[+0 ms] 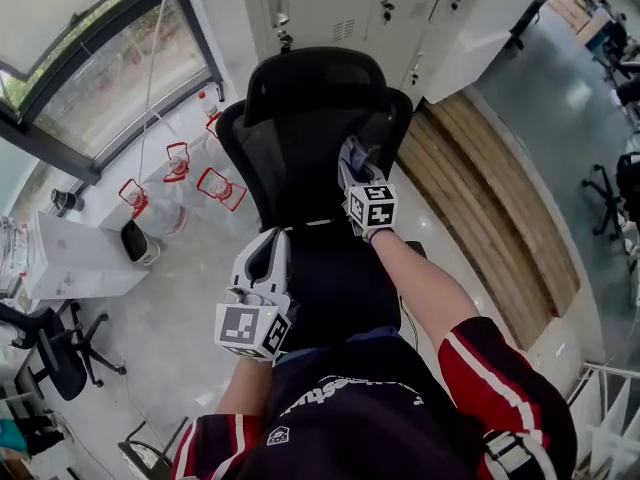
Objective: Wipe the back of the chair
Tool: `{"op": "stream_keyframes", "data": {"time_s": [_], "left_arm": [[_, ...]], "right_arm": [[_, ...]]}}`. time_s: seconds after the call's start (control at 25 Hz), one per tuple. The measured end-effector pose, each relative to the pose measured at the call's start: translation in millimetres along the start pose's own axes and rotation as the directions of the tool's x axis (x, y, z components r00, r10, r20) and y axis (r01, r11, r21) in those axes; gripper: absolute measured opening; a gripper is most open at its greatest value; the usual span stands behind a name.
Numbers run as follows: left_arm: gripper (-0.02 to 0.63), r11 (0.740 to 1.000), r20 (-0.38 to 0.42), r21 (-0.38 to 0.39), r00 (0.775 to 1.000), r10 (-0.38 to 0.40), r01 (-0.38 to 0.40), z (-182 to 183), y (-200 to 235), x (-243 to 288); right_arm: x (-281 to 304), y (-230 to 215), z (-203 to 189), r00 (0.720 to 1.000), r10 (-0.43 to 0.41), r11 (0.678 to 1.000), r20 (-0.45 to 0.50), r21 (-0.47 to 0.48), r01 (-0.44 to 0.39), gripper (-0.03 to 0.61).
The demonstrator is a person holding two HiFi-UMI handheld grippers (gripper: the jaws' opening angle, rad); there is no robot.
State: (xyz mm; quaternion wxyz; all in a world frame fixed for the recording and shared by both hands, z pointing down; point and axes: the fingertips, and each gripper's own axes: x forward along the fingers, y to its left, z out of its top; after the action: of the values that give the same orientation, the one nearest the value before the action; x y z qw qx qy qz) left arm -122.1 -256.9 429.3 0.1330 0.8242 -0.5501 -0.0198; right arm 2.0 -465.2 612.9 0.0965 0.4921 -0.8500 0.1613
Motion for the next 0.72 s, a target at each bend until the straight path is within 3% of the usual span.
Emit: {"op": "stream_keyframes", "data": {"time_s": [0.32, 0.48, 0.72], "left_arm": [[0.024, 0.999, -0.037, 0.009, 0.998, -0.045, 0.045, -14.9, -57.7, 42.6], [0.023, 1.0, -0.063, 0.018, 0.998, -0.007, 0.008, -23.2, -60.2, 57.6], [0.025, 0.998, -0.071, 0.033, 0.996, 0.058, -0.055, -23.6, -48.3, 70.0]], "right_arm": [[-51.2, -151.7, -39.0, 0.971, -0.229, 0.972, -0.071, 0.038, 0.232, 0.071], [-47.1, -189.4, -52.7, 0.961, -0.257, 0.964, -0.103, 0.04, 0.262, 0.071], [-22.3, -208.0, -67.1, 0.958, -0.245, 0.967, -0.149, 0.034, 0.252, 0.069]]}}
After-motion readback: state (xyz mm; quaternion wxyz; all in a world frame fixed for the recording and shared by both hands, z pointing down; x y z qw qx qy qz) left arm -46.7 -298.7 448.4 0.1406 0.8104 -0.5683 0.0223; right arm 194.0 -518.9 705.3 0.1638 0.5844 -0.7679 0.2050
